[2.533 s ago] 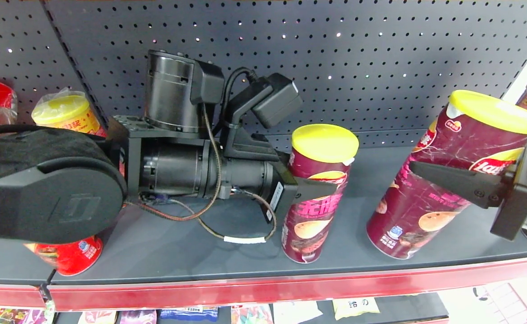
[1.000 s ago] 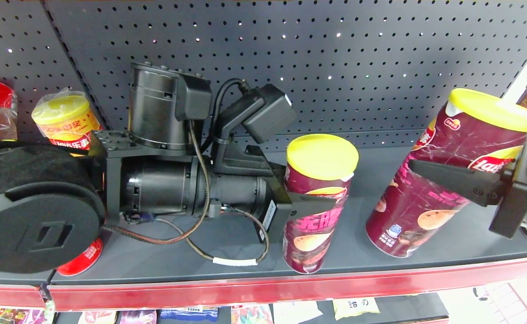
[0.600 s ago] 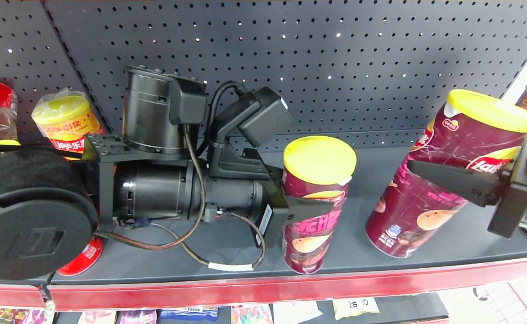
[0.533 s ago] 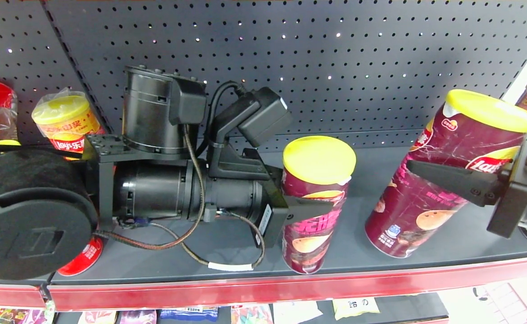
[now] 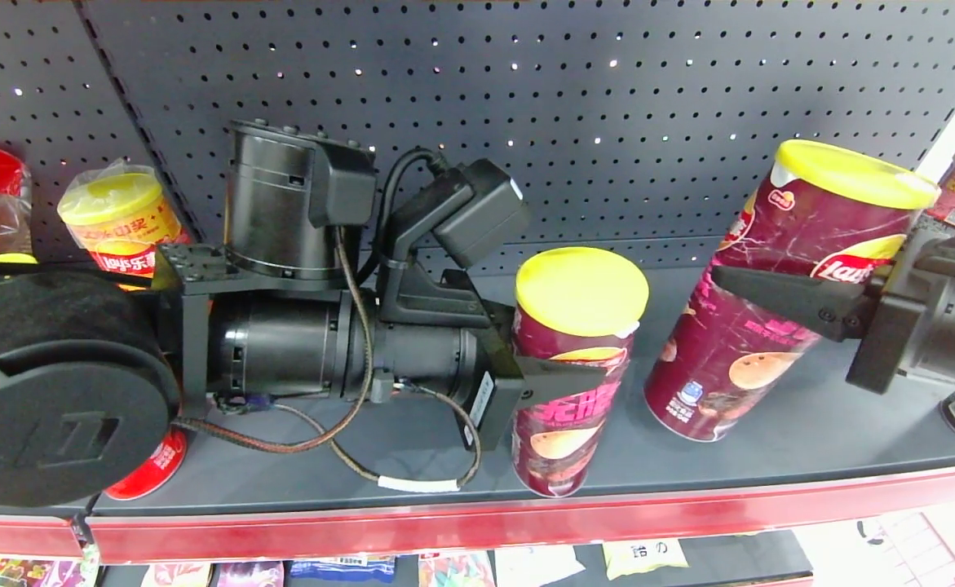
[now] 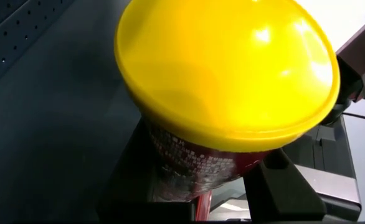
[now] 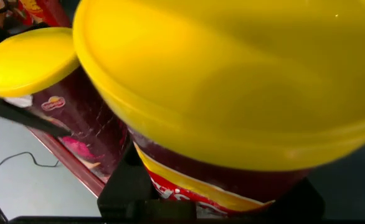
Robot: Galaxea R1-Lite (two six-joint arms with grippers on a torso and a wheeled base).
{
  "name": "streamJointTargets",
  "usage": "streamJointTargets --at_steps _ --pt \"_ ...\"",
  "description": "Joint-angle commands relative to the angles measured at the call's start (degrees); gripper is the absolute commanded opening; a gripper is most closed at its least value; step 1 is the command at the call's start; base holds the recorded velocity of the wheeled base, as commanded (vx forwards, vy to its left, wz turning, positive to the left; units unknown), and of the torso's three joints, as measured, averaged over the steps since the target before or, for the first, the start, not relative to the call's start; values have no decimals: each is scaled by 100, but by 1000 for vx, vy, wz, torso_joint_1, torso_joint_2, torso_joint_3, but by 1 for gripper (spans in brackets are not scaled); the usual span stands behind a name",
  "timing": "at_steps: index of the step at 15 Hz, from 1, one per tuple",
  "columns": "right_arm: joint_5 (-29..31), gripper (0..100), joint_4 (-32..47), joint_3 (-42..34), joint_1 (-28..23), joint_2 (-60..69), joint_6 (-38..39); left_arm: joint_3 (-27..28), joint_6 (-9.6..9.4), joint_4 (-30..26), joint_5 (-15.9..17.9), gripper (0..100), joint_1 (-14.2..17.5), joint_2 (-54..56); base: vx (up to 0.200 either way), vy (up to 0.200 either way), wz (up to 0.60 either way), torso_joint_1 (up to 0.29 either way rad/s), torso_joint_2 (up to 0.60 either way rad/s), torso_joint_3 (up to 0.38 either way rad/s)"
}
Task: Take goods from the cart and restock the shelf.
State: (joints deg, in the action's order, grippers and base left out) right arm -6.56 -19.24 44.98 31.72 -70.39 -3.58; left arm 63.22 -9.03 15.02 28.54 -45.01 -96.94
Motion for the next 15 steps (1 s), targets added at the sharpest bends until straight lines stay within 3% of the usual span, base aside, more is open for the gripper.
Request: streamJointTargets --at_steps 1,8,12,15 --pt "-3 0 -1 72 1 -221 -2 6 -11 1 -6 100 1 -36 0 0 0 0 0 0" --pt "-74 0 -10 283 10 -652 -11 -99 -2 1 -41 100 10 158 0 0 0 0 0 0" --pt "-232 0 -27 977 -17 -1390 -11 -934 16 1 -305 100 36 808 0 0 0 0 0 0" --pt "-241 0 -581 1294 -149 -2014 -2 -1576 16 1 -323 100 71 1336 0 0 0 0 0 0"
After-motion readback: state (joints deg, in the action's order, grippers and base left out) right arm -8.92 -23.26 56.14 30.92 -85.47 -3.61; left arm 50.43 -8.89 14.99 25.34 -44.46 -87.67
